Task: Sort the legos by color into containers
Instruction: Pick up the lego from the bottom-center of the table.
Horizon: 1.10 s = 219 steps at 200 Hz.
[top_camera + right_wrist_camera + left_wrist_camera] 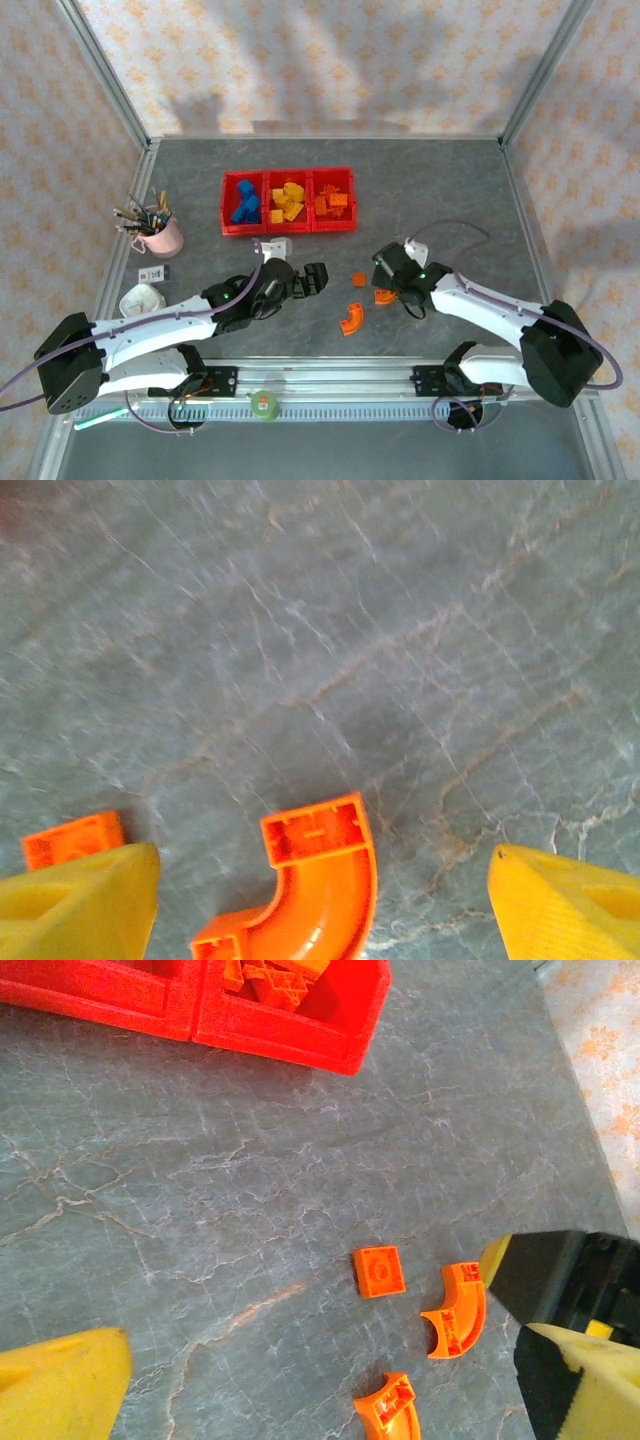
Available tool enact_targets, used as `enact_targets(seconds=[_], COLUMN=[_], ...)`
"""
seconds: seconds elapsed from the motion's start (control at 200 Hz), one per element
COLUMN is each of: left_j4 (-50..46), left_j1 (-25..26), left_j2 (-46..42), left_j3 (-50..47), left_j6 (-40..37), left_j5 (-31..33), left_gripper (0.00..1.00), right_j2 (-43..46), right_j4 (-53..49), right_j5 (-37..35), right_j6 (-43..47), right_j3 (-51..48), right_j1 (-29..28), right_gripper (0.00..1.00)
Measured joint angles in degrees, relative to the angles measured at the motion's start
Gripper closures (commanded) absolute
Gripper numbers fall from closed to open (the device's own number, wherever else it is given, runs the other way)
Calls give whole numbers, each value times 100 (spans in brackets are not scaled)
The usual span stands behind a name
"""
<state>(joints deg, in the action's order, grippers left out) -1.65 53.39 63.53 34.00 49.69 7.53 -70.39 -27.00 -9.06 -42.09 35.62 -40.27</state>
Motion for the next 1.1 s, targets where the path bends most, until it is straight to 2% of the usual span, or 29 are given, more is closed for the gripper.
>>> enact_targets(seconds=[0.175,0.541,0.981,1.096], left_j4=[26,107,131,136], left_j1=[52,52,52,52], left_j2=[177,286,463,461], left_j3=[0,2,26,74], left_j6=[2,28,37,37], left_j5=[26,37,42,44], left_gripper=[1,1,1,1], right_j2=[-339,-1060,-1097,-1051], right_j4=[127,647,656,715], right_j5=[-66,-107,-109,-68], right_j6=[-98,238,621,688], right_j3=[-48,-37,-59,-66], right_j1=[-35,155,273,284], right_gripper=[22,42,64,68])
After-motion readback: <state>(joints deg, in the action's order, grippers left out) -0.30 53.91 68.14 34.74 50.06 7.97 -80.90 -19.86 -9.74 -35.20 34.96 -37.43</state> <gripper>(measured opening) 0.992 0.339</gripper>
